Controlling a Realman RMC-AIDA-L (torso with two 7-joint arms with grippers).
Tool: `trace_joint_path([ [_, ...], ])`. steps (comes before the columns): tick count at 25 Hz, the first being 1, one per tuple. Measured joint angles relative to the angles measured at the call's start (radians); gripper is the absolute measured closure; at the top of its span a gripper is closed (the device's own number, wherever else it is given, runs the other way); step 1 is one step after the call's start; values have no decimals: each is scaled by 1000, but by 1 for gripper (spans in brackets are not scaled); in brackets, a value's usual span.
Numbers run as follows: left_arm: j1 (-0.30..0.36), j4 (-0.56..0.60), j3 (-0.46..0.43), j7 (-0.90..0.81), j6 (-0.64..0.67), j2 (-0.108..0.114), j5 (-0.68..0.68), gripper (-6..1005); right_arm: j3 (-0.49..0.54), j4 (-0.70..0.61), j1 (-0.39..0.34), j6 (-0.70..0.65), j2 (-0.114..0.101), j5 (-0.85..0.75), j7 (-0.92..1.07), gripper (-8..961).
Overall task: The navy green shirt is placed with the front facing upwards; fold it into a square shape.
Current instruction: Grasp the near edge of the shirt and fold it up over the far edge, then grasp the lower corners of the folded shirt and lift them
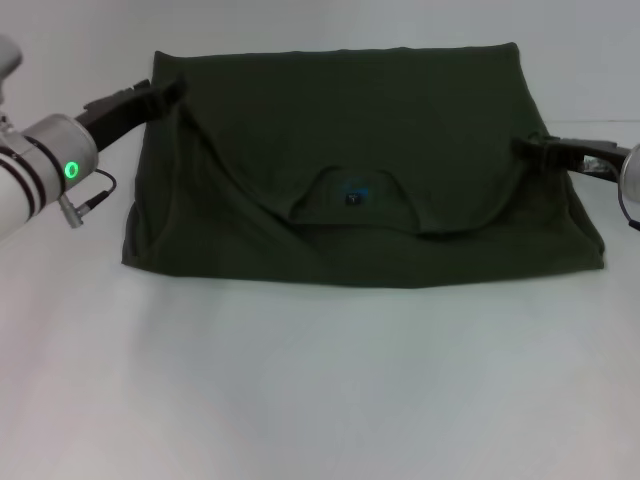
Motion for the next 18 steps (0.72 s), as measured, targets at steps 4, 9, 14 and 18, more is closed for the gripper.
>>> trace_joint_path([
  [4, 43, 58, 26, -28, 134, -1, -1, 476, 9, -66, -23, -118, 1, 23, 5, 460],
  [9, 133, 171, 138, -74, 297, -15, 0, 445, 3, -122, -79, -332, -3, 95, 16, 352],
  [14, 238, 294, 272, -79, 370, -32, 7, 446, 3, -159, -124, -513, -18, 102, 115, 328],
  [18, 313, 369, 372, -78, 372, -36, 22, 446, 3, -195, -155, -597, -28, 102, 206, 336],
])
